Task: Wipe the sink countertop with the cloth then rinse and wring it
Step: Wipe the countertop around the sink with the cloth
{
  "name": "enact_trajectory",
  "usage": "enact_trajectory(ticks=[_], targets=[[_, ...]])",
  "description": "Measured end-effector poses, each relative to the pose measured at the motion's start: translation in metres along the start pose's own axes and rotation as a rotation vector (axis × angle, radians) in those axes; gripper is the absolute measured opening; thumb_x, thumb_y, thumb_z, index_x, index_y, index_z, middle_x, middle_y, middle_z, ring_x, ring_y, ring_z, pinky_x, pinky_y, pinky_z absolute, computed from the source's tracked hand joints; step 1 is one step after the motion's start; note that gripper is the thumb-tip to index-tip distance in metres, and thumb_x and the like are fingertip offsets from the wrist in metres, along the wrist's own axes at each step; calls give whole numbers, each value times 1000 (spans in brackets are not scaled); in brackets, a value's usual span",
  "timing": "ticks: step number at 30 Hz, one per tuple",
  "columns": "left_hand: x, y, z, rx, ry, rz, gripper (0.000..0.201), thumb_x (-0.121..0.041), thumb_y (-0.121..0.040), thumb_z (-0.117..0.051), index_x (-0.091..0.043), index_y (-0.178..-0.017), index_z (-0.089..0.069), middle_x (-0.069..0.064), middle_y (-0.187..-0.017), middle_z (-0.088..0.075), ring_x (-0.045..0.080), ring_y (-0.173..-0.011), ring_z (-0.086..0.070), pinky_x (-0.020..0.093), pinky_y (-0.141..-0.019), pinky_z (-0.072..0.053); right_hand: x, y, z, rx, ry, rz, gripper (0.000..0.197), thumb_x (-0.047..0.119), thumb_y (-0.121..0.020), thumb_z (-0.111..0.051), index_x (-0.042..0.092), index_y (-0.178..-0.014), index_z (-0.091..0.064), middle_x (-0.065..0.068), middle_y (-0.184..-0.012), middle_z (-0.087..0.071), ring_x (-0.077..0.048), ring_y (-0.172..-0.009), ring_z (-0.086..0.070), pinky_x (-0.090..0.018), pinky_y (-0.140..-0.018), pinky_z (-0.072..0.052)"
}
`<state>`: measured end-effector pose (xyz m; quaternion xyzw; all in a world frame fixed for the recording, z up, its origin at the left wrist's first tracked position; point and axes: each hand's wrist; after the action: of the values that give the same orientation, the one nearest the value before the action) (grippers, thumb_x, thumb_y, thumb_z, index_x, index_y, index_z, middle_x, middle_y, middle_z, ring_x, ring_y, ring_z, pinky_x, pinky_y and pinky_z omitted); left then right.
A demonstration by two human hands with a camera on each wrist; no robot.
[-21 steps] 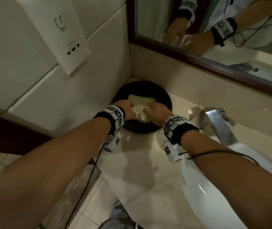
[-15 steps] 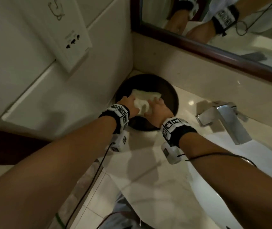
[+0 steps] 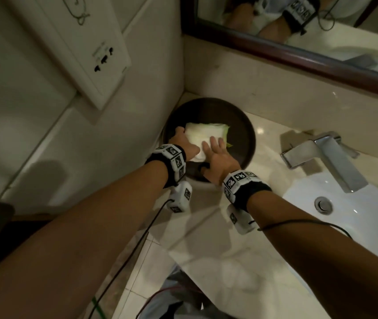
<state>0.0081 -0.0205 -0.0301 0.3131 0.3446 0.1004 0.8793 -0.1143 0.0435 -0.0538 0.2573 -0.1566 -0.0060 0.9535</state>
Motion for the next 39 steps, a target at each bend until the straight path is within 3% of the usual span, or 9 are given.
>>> enact_trajectory(ticks=[4,9,15,20,23,26,33,36,39], targets=[[-12,6,2,46,190,69,84,-32,-61,-75,-9,-135,-43,9,-126,-59,29,-111,-59,37,-94,-50,5,5,0,-40,-17,-47,87,41,-88,-58,20,-155,-6,-6,-163,3,-28,-149,9,-54,-118,-14],[-29,18,3,111,447,44,64,-5,-80,-68,-7,-137,-39,5,-120,-52,22,-104,-56,35,-77,-54,3,22,2,-199,-83,-50,90,35,-87,-61,15,-154,-5,-11,-163,-3,-32,-149,6,-51,-120,-11],[-48,58,-7,258,575,-43,50,3,-83,-58,-5,-132,-47,14,-120,-58,20,-89,-61,30,-58,-55,-8,47,21,-446,-432,-5,70,18,-90,-55,15,-152,-21,-11,-152,-35,-36,-141,-28,-44,-114,-30],[-57,85,-17,314,552,-90,45,-1,-83,-61,-3,-127,-52,18,-112,-63,22,-85,-65,29,-57,-58,-29,78,23,-435,-414,-4,71,19,-92,-49,29,-154,-17,-15,-138,-55,-39,-119,-55,-37,-95,-44],[-61,100,-27,309,471,-136,36,-14,-88,-63,-11,-123,-55,7,-90,-63,13,-66,-60,29,-62,-56,-49,97,29,-490,-400,-45,68,25,-91,-48,22,-154,-23,-19,-131,-59,-41,-115,-56,-37,-92,-44],[-58,112,-39,272,326,-198,26,-20,-92,-61,-16,-117,-56,4,-84,-61,14,-66,-55,28,-65,-54,-72,115,32,-605,-472,-115,63,10,-91,-45,21,-152,-30,-17,-132,-59,-37,-118,-55,-37,-98,-43],[-21,111,-62,87,-147,-304,21,-21,-91,-60,-19,-112,-65,4,-112,-66,25,-105,-61,39,-97,-49,-112,120,39,-822,-512,-210,63,11,-77,-38,21,-139,-42,-11,-129,-57,-34,-115,-55,-46,-98,-47],[-6,113,-67,25,-371,-319,28,-26,-90,-58,-22,-117,-63,4,-119,-64,26,-109,-60,36,-97,-47,-117,120,27,-696,-358,-183,72,2,-84,-51,22,-149,-28,-9,-151,-36,-33,-132,-42,-45,-106,-41],[12,113,-74,15,-423,-305,28,-27,-88,-60,-21,-115,-65,8,-116,-63,30,-105,-62,38,-92,-50,-113,120,-7,-294,-69,-88,72,26,-91,-55,17,-152,-19,-12,-158,-20,-34,-143,-22,-48,-113,-31]])
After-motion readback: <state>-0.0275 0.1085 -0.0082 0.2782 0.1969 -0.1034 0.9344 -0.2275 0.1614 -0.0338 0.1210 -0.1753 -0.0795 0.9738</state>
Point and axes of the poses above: each hand's wrist, its own y-axis away from the middle knuckle, its own z-axis out of the back of the hand, x = y × z
